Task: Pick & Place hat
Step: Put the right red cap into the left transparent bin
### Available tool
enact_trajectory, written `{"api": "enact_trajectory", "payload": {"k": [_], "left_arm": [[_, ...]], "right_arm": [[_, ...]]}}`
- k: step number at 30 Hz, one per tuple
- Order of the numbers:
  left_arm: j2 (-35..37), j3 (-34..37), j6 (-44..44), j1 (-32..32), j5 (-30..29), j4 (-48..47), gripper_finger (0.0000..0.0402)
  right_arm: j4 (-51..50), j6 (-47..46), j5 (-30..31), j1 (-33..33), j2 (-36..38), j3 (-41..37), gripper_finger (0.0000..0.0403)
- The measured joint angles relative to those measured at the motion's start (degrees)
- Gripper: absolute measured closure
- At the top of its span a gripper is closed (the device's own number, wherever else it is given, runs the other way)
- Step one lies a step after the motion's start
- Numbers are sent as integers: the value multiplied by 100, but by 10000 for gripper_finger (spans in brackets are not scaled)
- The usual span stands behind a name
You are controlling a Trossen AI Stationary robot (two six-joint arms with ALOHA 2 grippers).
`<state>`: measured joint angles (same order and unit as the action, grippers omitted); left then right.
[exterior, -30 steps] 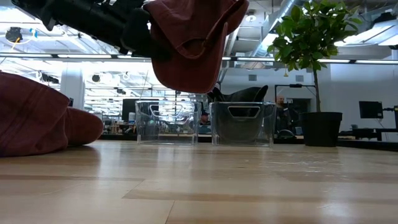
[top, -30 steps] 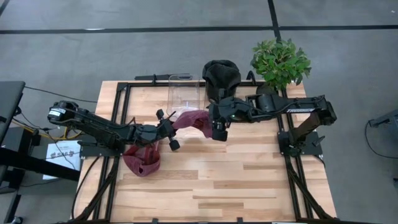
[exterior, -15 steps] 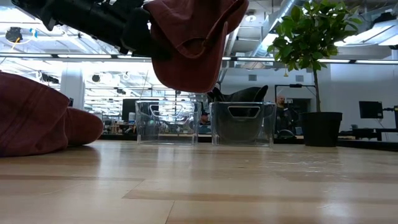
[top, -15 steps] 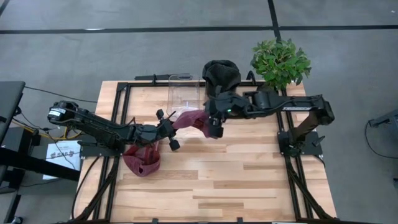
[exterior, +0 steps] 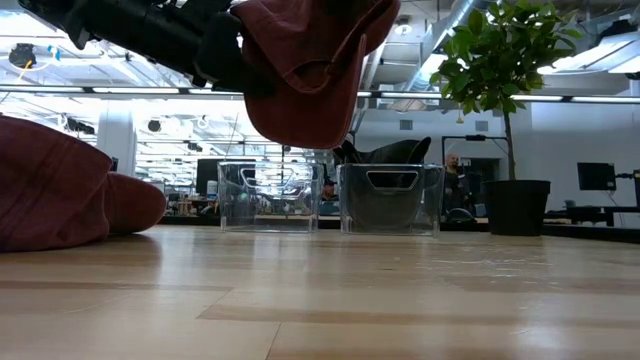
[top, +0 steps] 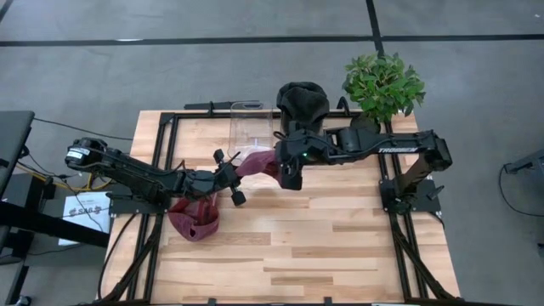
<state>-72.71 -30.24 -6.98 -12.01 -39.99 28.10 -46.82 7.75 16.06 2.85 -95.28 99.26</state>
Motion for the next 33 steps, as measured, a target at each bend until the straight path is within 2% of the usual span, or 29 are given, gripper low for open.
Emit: {"api": "enact_trajectory", "payload": {"k": [5,7,11,12,24,33], "left_arm": [[0,0,27,0,0,0,387],[0,0,39,0,0,0,386],[0,0,42,0,144,2,377],[0,0,42,-2,168,2,374],[2,0,42,-22,195,26,336],[203,-2,22,-168,-2,76,256]], "right_arm": [[22,35,12,0,-16,2,230],[67,79,32,0,-46,2,269],[62,375,37,29,-51,0,376],[73,433,41,43,-51,0,387],[348,636,57,-49,-51,63,396],[356,747,54,-76,-51,63,397]]}}
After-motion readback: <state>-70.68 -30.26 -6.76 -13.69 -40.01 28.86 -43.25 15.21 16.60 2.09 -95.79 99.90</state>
